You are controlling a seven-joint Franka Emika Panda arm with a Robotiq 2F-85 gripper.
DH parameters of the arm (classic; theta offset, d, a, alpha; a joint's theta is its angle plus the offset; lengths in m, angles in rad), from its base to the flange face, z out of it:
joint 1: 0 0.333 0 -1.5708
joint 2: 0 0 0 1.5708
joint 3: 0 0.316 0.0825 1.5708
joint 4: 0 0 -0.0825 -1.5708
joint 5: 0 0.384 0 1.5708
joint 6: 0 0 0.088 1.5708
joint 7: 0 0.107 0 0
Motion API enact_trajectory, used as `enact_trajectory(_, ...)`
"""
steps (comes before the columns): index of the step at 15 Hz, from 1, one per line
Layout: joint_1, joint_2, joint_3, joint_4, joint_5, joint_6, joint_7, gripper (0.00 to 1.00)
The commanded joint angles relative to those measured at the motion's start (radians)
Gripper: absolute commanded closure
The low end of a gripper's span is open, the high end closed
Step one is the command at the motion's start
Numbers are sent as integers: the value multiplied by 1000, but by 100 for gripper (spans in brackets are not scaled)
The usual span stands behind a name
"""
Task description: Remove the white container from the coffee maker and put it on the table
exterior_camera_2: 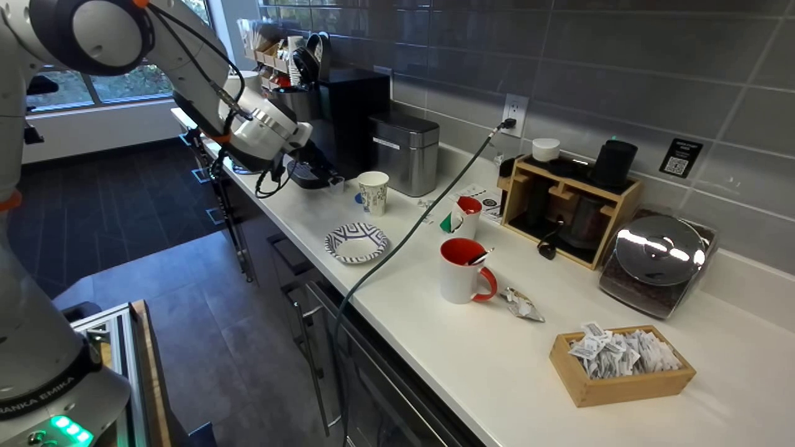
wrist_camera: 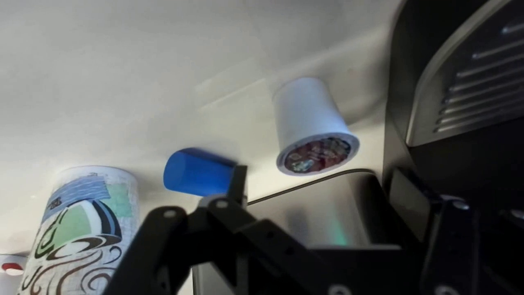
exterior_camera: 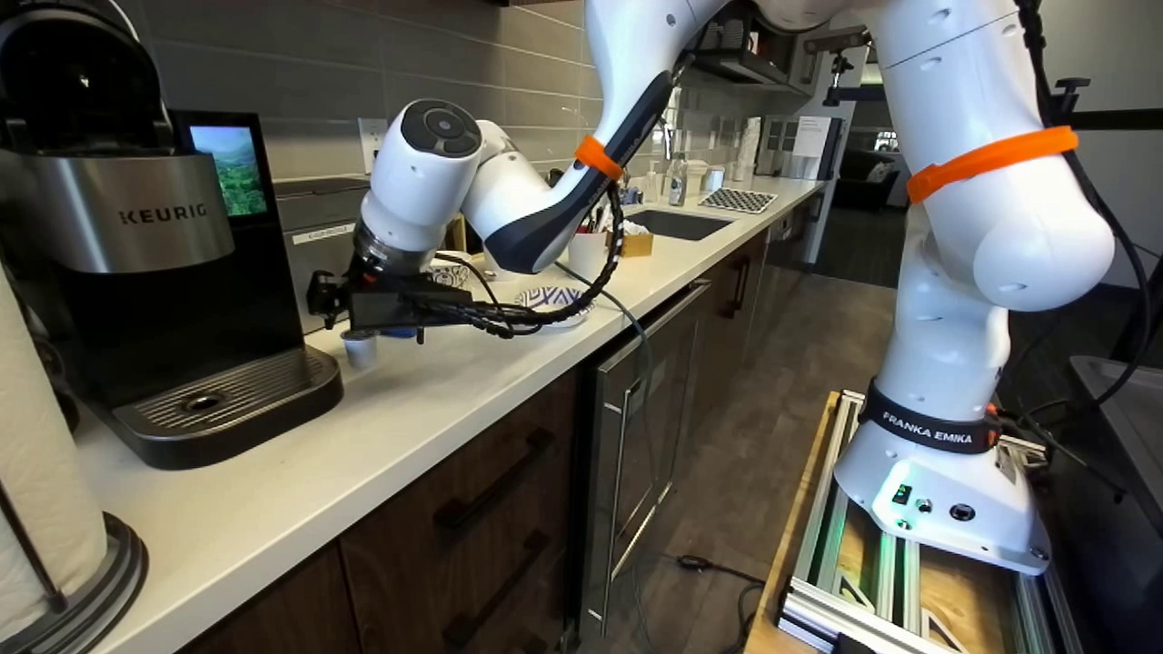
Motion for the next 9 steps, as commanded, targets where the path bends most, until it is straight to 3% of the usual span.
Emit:
enact_trajectory(1,-13,-36,20,-17,38,36,-7,0)
enact_trajectory(3,-29,-80,37,-40,97,39,-49,0)
enact_trajectory(6,-56,-186,61,-120,345,-9,-292,1)
enact_trajectory(9,-190,-300,200,-239,555,8,-548,0)
